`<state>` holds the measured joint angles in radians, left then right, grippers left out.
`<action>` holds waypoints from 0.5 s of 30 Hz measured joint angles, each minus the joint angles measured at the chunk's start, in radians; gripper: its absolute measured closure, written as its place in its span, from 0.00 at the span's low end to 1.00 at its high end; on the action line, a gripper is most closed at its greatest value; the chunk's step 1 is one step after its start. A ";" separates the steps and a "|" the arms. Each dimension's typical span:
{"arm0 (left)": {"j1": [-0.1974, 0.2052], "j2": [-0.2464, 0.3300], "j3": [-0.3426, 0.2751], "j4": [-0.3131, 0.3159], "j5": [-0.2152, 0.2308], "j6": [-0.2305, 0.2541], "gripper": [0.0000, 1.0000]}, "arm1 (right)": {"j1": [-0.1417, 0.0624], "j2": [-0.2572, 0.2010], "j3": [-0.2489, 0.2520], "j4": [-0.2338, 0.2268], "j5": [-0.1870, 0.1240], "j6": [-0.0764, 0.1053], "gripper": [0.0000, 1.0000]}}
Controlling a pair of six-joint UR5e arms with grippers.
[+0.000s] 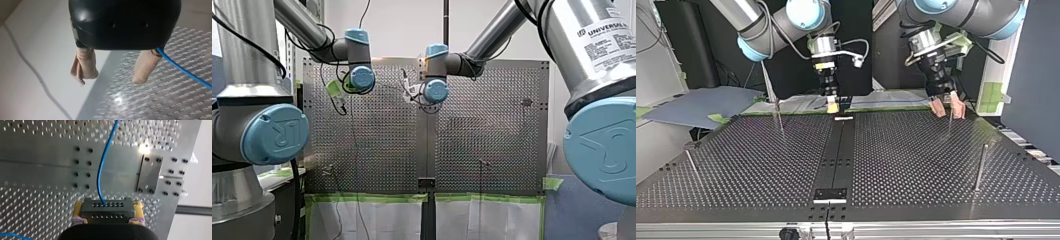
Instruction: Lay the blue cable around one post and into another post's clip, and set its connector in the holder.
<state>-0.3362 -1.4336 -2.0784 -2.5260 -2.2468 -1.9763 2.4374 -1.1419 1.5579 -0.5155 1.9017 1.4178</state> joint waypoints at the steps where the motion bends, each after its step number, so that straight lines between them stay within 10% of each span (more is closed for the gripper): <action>1: 0.008 0.008 0.008 -0.008 0.001 -0.002 0.00 | 0.001 0.002 -0.010 0.002 -0.004 -0.001 1.00; 15: 0.096 0.120 0.064 -0.133 0.001 0.012 0.00 | 0.029 0.009 -0.137 0.038 -0.056 -0.004 1.00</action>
<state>-0.2398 -1.3135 -2.0146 -2.6590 -2.2462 -1.9640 2.4665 -1.1325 1.4205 -0.4775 1.8454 1.4137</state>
